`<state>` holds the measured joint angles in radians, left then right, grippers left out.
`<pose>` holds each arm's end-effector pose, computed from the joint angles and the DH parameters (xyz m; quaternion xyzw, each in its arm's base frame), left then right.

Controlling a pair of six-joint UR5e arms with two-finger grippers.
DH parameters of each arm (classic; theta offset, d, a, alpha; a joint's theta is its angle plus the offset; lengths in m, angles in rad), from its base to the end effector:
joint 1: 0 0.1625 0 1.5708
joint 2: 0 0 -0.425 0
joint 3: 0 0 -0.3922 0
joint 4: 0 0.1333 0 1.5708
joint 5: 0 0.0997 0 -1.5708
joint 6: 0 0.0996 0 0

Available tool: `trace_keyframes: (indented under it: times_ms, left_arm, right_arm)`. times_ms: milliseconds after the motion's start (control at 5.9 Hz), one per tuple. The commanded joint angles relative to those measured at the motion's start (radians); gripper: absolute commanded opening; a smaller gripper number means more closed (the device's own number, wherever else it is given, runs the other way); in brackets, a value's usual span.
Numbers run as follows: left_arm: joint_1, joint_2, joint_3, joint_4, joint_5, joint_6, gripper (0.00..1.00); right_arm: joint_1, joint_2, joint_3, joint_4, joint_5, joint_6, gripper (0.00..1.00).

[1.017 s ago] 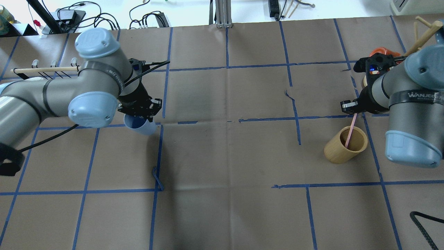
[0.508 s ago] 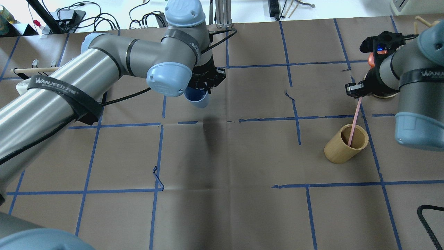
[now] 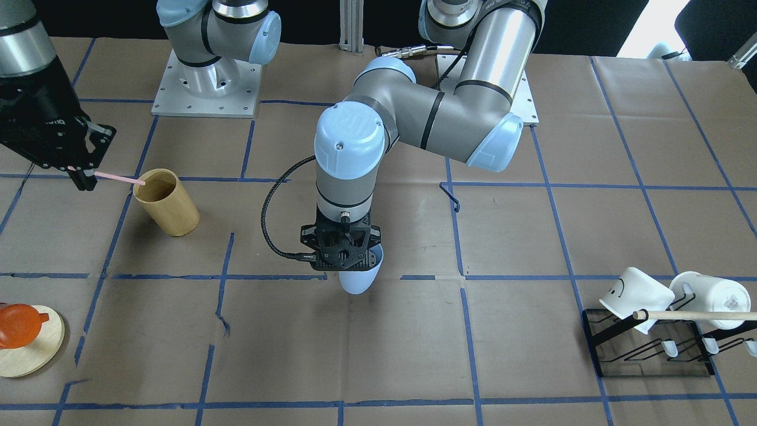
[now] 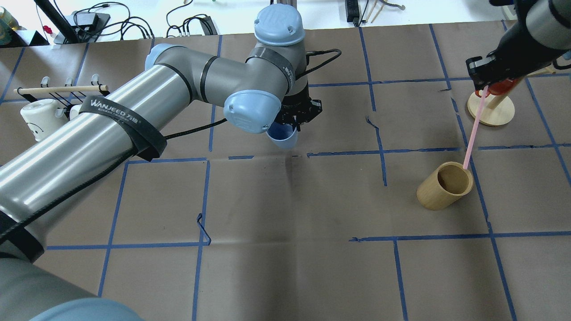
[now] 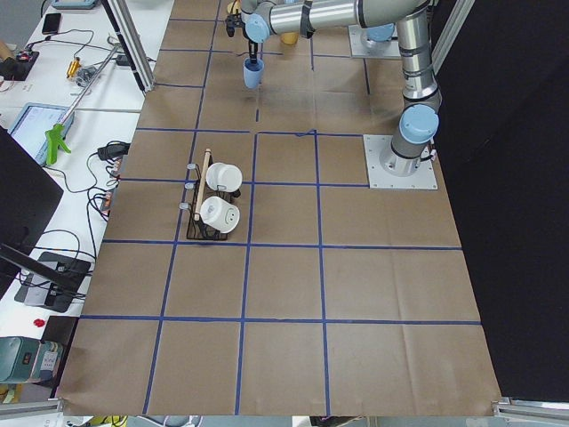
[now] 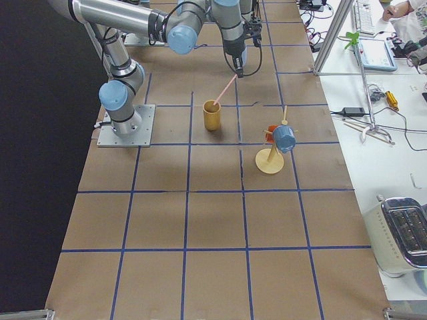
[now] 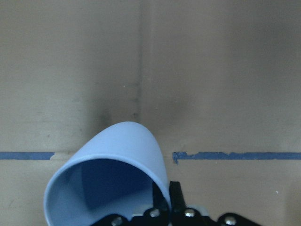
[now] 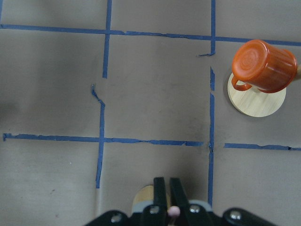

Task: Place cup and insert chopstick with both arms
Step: 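Set blue cup down at table center while right gripper lifts pink stick out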

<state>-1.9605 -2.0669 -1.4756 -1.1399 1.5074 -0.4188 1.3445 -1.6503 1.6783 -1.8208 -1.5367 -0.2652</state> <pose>-0.3822 -0.5631 0.2868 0.0141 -0.9993 0.0013 0.0350 0.0261 -0.4960 0.5000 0.0212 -0.9935 0.1115 0.0105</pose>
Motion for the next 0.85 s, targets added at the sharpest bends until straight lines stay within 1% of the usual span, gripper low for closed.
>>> trace_keyframes:
  times_ms: [0, 169, 339, 508, 678]
  left_arm:
    - [-0.015, 0.006, -0.017, -0.006, -0.018, -0.005, 0.12]
    - [-0.015, -0.022, -0.017, -0.003, -0.018, -0.006, 0.14]
    - [-0.015, -0.018, -0.020, -0.006, -0.006, -0.006, 0.45]
    - [-0.015, -0.016, -0.020, -0.006, -0.006, -0.008, 0.93]
    - [-0.009, 0.017, -0.017, -0.007, -0.004, -0.006, 0.99]
  right_arm:
    - [0.079, 0.055, -0.153, 0.135, -0.003, 0.130, 0.08]
    - [0.125, 0.102, -0.194, 0.158, -0.016, 0.186, 0.07]
    - [0.142, 0.145, -0.231, 0.178, -0.016, 0.211, 0.07]
    - [0.151, 0.164, -0.265, 0.223, -0.017, 0.215, 0.07]
    - [0.163, 0.167, -0.272, 0.227, -0.019, 0.225, 0.07]
